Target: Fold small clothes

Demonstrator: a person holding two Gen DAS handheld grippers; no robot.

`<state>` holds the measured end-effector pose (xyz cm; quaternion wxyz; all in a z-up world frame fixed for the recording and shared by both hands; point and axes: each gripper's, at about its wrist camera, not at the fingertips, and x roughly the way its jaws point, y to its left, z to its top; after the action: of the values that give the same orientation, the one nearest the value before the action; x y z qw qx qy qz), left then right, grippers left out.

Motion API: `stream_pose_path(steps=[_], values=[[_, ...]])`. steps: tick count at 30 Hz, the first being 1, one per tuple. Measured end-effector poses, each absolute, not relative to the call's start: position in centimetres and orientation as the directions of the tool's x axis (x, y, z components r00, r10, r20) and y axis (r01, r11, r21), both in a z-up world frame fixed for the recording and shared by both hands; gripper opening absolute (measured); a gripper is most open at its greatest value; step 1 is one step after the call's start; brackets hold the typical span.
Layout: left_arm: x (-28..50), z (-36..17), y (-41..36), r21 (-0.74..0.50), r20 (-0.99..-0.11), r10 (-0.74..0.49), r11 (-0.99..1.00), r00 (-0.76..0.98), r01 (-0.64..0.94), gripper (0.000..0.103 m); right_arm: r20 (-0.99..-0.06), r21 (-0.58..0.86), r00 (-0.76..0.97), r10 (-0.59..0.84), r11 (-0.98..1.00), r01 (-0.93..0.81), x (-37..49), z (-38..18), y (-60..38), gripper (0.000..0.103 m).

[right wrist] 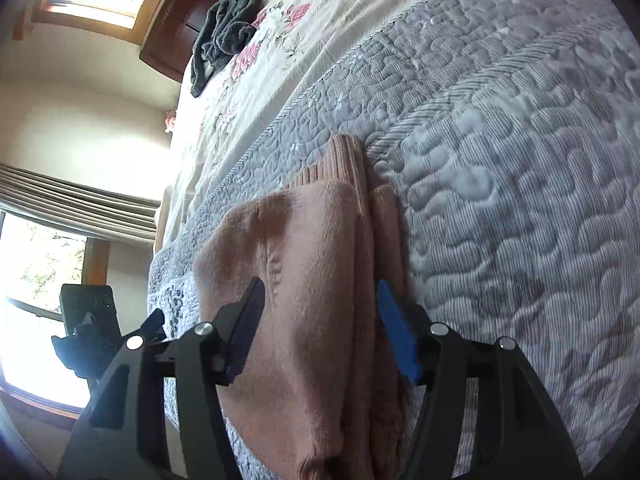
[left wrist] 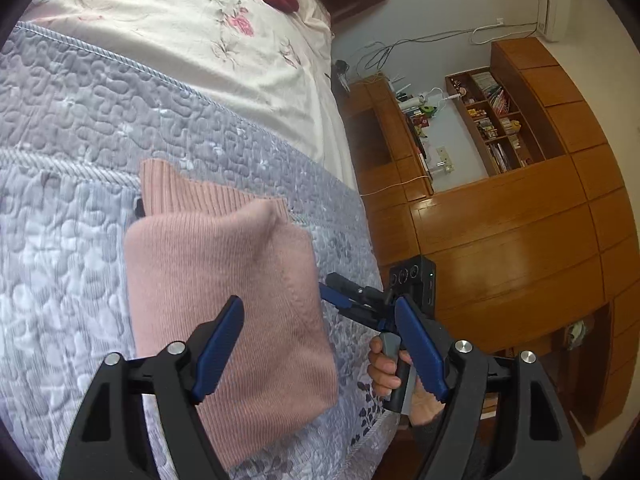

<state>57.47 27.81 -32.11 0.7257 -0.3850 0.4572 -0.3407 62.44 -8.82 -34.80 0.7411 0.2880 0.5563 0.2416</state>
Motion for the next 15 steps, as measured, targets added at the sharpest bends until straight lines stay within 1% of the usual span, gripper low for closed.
stream_pose_path(steps=[1,2,4,5,6,7,8,9,10,12,14,15], values=[[58.4,-32.2,27.7,-0.868,-0.403,-0.846,0.474,0.349,0.146,0.077,-0.702,0.676,0.263,0.662,0.735,-0.047,63.1,-35.1,-8.3,0.029],[59.3,-32.3,27.3,-0.868,-0.403,-0.85,0.472,0.34,0.152,0.077,-0.722,0.639,0.285,0.631,0.765,-0.077,63.6,-34.8,-7.8,0.013],[60.6,-32.8,26.3,-0.88,-0.381,-0.874,0.443,0.301,0.173,0.077,-0.709,0.602,0.371,0.599,0.789,-0.123,63.5,-33.9,-8.0,0.012],[60.9,-33.5,25.9,-0.875,-0.393,-0.874,0.451,0.287,0.176,0.077,-0.714,0.588,0.387,0.584,0.8,-0.122,63.7,-34.3,-7.9,0.012],[61.5,-34.4,25.4,-0.862,-0.427,-0.862,0.479,0.273,0.167,0.077,-0.737,0.564,0.38,0.558,0.818,-0.108,63.7,-35.4,-8.1,0.012],[61.9,-35.7,25.1,-0.84,-0.477,-0.838,0.523,0.267,0.143,0.07,-0.763,0.544,0.361,0.536,0.834,-0.09,63.8,-37.0,-8.0,0.012],[62.2,-37.1,24.9,-0.831,-0.504,-0.825,0.544,0.255,0.118,0.066,-0.771,0.542,0.35,0.532,0.836,-0.078,63.9,-38.3,-8.1,0.014],[62.5,-38.1,24.9,-0.816,-0.531,-0.808,0.569,0.255,0.101,0.058,-0.765,0.558,0.349,0.541,0.828,-0.062,64.0,-38.8,-8.5,0.017],[62.5,-38.5,25.1,-0.809,-0.542,-0.798,0.58,0.263,0.091,0.056,-0.757,0.573,0.35,0.551,0.818,-0.047,64.0,-38.8,-9.0,0.022],[62.2,-38.1,25.8,-0.824,-0.525,-0.804,0.562,0.279,0.073,0.056,-0.735,0.596,0.363,0.573,0.801,-0.057,63.5,-37.6,-9.7,0.022],[61.3,-36.2,26.2,-0.809,-0.518,-0.798,0.574,0.307,0.127,0.058,-0.703,0.61,0.395,0.592,0.787,-0.095,62.2,-35.5,-10.0,0.023],[60.8,-35.3,26.2,-0.813,-0.498,-0.812,0.559,0.304,0.162,0.058,-0.681,0.621,0.4,0.614,0.773,-0.129,61.4,-34.6,-9.9,0.023]])
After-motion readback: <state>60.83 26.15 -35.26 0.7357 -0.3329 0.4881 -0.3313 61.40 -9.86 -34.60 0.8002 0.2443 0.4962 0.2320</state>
